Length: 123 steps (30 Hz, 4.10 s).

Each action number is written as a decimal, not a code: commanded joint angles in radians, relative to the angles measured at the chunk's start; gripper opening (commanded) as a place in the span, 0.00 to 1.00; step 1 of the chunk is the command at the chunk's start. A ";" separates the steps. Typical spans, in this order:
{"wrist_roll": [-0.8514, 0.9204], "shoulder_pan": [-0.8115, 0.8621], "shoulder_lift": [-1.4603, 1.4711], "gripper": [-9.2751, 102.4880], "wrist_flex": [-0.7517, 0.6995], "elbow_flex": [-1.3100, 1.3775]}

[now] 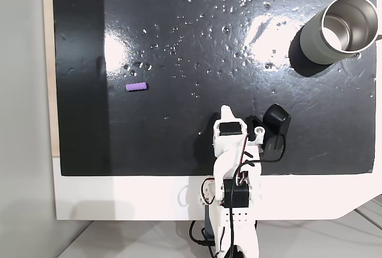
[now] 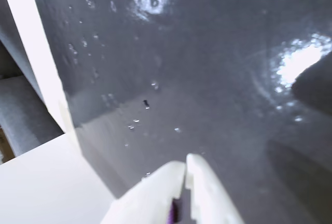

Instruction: Grasp a pengrip and put it in the cup.

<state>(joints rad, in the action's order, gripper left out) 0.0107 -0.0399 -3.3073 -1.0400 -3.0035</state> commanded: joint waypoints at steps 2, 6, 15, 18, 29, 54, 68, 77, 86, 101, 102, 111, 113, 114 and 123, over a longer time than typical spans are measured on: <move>-0.064 -0.049 0.187 0.08 -0.023 0.270; -0.097 -0.075 0.492 0.08 -0.121 0.557; -0.262 -0.201 0.951 0.08 -0.261 0.974; -0.344 -0.264 1.137 0.08 -0.331 1.180; -0.472 -0.393 1.651 0.09 -0.483 1.740; -0.638 -0.577 2.163 0.34 -0.439 1.985; -0.664 -0.634 2.240 0.33 -0.344 1.919; -0.667 -0.693 2.256 0.33 -0.351 1.901; -0.661 -0.698 2.287 0.31 -0.295 1.838; -0.630 -0.729 2.364 0.20 -0.227 1.848; -0.627 -0.730 2.364 0.18 -0.225 1.848; -0.623 -0.729 2.362 0.09 -0.225 1.848; -0.623 -0.723 2.347 0.09 -0.239 1.847; -0.620 -0.716 2.329 0.09 -0.253 1.847; -0.462 -0.502 2.054 0.08 -0.449 1.848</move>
<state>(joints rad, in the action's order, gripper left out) -0.5123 -0.6274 -1.1121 -1.4220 -1.1704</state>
